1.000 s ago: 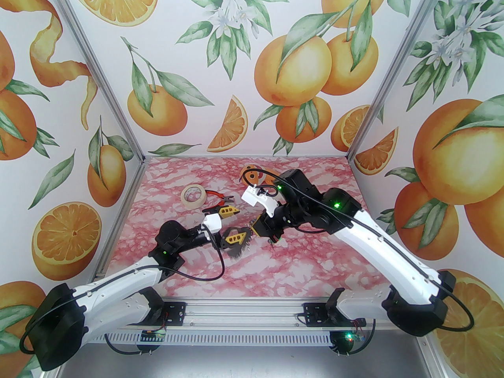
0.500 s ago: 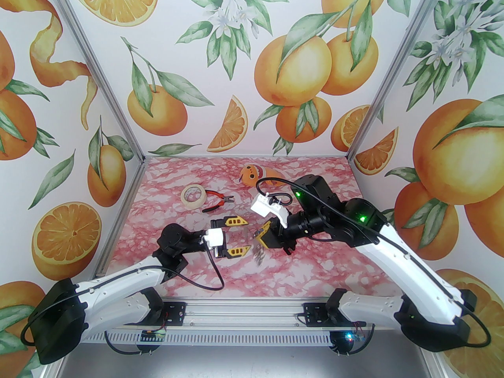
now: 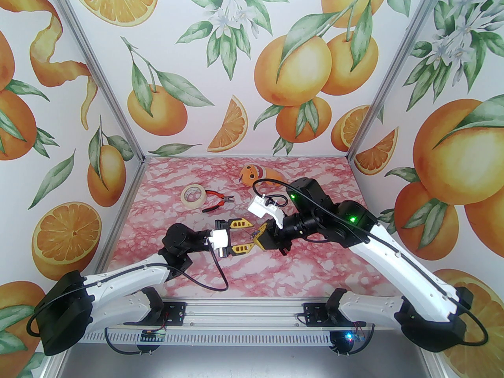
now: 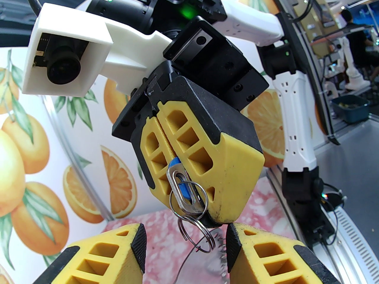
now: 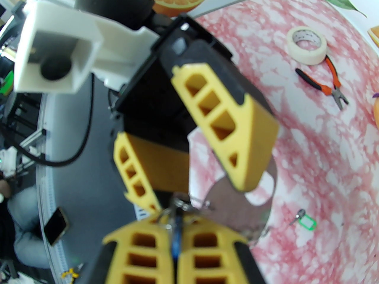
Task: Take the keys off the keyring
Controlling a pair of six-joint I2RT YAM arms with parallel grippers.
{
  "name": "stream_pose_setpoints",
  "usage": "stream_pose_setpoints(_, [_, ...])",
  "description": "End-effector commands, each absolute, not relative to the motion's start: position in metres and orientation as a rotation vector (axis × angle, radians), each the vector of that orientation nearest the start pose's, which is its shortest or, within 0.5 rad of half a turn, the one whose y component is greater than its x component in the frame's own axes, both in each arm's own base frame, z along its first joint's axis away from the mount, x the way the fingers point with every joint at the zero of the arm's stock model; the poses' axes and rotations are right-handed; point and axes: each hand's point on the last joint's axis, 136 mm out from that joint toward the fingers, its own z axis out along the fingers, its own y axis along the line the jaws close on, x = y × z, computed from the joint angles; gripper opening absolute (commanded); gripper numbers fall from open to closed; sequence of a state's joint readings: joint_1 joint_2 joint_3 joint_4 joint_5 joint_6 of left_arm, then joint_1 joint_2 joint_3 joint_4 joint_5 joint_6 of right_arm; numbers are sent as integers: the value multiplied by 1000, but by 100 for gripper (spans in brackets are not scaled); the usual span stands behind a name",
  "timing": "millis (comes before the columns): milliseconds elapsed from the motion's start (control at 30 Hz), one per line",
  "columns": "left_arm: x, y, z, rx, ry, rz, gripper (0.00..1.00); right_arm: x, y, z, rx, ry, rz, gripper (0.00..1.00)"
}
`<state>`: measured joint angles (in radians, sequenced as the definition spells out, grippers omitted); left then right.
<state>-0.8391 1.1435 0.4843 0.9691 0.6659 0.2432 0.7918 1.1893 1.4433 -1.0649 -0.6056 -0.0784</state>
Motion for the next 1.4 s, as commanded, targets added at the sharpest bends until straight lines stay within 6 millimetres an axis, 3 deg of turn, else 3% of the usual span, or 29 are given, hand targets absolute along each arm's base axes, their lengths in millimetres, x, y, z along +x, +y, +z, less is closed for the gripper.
stream_pose_setpoints(0, [152, -324, 334, 1111, 724, -881, 43, 137, 281, 326, -1274, 2065, 1078, 0])
stream_pose_setpoints(600, [158, -320, 328, 1090, 738, -822, 12, 144, 279, 322, -1207, 2128, 1039, 0])
stream_pose_setpoints(833, [160, -317, 331, 1100, 717, -750, 6, 146, 275, 324, -1172, 2118, 1019, 0])
stream_pose_setpoints(900, [157, -317, 334, 1112, 699, -741, 6, 145, 274, 324, -1172, 2115, 1017, 11])
stream_pose_setpoints(1000, [155, -317, 336, 1133, 676, -721, 6, 149, 269, 325, -1161, 2098, 967, 12])
stream_pose_setpoints(1067, [156, -316, 338, 1141, 667, -691, 6, 153, 265, 327, -1135, 2080, 930, 23])
stream_pose_setpoints(1200, [155, -316, 342, 1175, 642, -636, 6, 141, 268, 333, -1168, 2009, 1016, 30])
stream_pose_setpoints(1367, [148, -316, 353, 1217, 579, -600, 5, 145, 263, 345, -1116, 1916, 988, 40])
